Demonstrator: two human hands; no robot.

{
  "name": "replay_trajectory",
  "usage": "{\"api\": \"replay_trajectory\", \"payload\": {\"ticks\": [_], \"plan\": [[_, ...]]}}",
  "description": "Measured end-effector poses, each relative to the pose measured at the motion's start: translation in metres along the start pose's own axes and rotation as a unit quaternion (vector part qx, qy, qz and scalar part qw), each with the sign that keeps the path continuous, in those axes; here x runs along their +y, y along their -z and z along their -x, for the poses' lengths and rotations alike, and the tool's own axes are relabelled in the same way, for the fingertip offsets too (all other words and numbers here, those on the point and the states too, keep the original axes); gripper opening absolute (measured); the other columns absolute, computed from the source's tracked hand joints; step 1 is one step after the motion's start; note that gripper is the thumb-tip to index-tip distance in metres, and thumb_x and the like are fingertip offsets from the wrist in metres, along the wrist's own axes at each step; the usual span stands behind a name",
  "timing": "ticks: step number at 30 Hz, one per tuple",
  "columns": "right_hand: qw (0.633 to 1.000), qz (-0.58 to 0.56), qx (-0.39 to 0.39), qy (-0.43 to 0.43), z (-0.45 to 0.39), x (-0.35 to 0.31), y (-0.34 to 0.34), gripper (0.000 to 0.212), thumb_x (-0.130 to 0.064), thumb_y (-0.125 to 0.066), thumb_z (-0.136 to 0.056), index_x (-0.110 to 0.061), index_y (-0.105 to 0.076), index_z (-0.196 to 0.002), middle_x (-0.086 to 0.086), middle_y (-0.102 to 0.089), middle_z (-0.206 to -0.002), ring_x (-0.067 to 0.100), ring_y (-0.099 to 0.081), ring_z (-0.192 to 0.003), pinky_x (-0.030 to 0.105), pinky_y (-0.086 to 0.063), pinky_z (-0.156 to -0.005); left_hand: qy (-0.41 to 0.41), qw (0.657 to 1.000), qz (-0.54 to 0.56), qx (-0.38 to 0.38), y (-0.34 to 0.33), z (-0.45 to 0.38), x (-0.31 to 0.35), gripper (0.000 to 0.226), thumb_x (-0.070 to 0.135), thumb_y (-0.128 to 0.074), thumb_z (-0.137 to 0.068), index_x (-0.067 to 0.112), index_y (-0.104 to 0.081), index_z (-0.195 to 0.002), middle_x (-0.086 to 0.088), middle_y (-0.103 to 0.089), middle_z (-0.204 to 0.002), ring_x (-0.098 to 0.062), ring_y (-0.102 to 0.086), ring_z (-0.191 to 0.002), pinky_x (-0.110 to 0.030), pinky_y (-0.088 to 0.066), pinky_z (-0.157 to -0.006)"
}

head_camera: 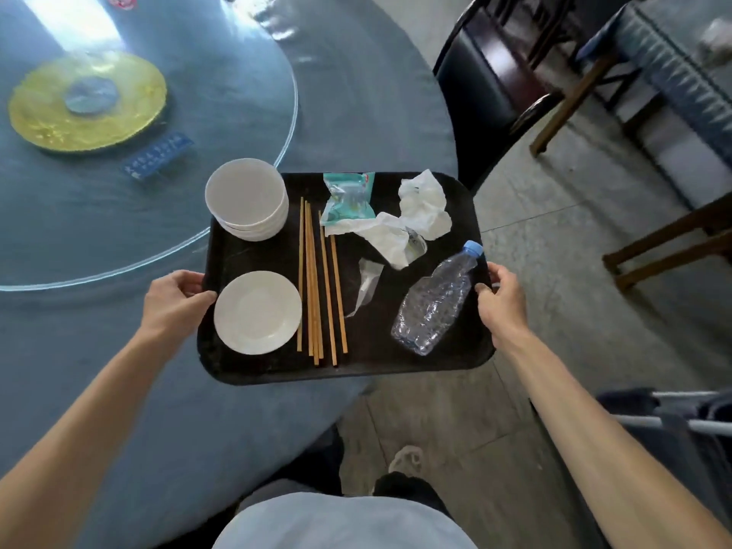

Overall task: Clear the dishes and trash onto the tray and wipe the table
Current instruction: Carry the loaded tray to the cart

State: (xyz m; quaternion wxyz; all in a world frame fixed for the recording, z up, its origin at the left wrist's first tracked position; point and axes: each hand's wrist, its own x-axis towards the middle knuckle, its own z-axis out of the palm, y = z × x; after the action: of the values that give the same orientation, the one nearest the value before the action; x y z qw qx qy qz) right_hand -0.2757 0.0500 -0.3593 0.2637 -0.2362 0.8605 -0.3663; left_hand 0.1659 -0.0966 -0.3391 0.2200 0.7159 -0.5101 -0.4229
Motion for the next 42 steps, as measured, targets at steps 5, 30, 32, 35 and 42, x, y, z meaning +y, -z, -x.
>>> {"api": "replay_trajectory", "payload": {"ticks": [5,30,32,35,42], "plan": [[0.997,-0.023,0.074,-0.006,0.016,0.025,0.085,0.037,0.0,-0.058,-0.096,-0.018,-0.069,-0.126,0.01,-0.066,-0.117,0.027,-0.063,-0.107,0.043,-0.054,-0.098,-0.072,0.997,-0.007,-0.04,-0.042,0.031,0.06,0.023,0.004,-0.072,-0.08,0.019,-0.074,-0.098,-0.007,-0.073,-0.09,-0.024,-0.066,-0.08,-0.029,-0.052,-0.072],[0.91,-0.04,0.379,-0.161,0.193,0.226,0.56,0.02,0.001,-0.052,-0.091,-0.008,-0.069,-0.087,0.009,-0.068,-0.086,0.029,-0.061,-0.084,0.035,-0.046,-0.072,-0.34,0.874,-0.034,-0.346,-0.367,0.384,0.312,0.033,0.008,-0.068,-0.07,0.032,-0.081,-0.09,-0.006,-0.079,-0.084,-0.024,-0.072,-0.084,-0.045,-0.06,-0.087],[0.895,-0.054,0.407,-0.176,0.204,0.243,0.583,0.023,0.003,-0.051,-0.089,-0.008,-0.069,-0.082,0.008,-0.066,-0.08,0.031,-0.061,-0.083,0.035,-0.043,-0.066,-0.363,0.854,-0.057,-0.369,-0.399,0.41,0.333,0.036,0.007,-0.069,-0.073,0.03,-0.081,-0.098,-0.007,-0.079,-0.085,-0.024,-0.071,-0.086,-0.044,-0.058,-0.087],[0.874,-0.072,0.437,-0.198,0.212,0.267,0.613,0.025,0.002,-0.051,-0.092,-0.009,-0.074,-0.089,0.009,-0.069,-0.086,0.032,-0.065,-0.092,0.035,-0.049,-0.074,-0.39,0.832,-0.088,-0.384,-0.45,0.443,0.358,0.039,0.001,-0.067,-0.076,0.034,-0.08,-0.092,-0.003,-0.078,-0.08,-0.021,-0.07,-0.085,-0.041,-0.058,-0.086],[0.822,-0.108,0.502,-0.246,0.207,0.335,0.665,0.032,0.0,-0.05,-0.101,-0.005,-0.071,-0.124,0.017,-0.069,-0.116,0.037,-0.063,-0.115,0.042,-0.05,-0.095,-0.423,0.786,-0.131,-0.431,-0.571,0.509,0.404,0.04,0.002,-0.065,-0.077,0.033,-0.081,-0.097,0.007,-0.078,-0.077,-0.018,-0.072,-0.085,-0.037,-0.061,-0.081]]}}
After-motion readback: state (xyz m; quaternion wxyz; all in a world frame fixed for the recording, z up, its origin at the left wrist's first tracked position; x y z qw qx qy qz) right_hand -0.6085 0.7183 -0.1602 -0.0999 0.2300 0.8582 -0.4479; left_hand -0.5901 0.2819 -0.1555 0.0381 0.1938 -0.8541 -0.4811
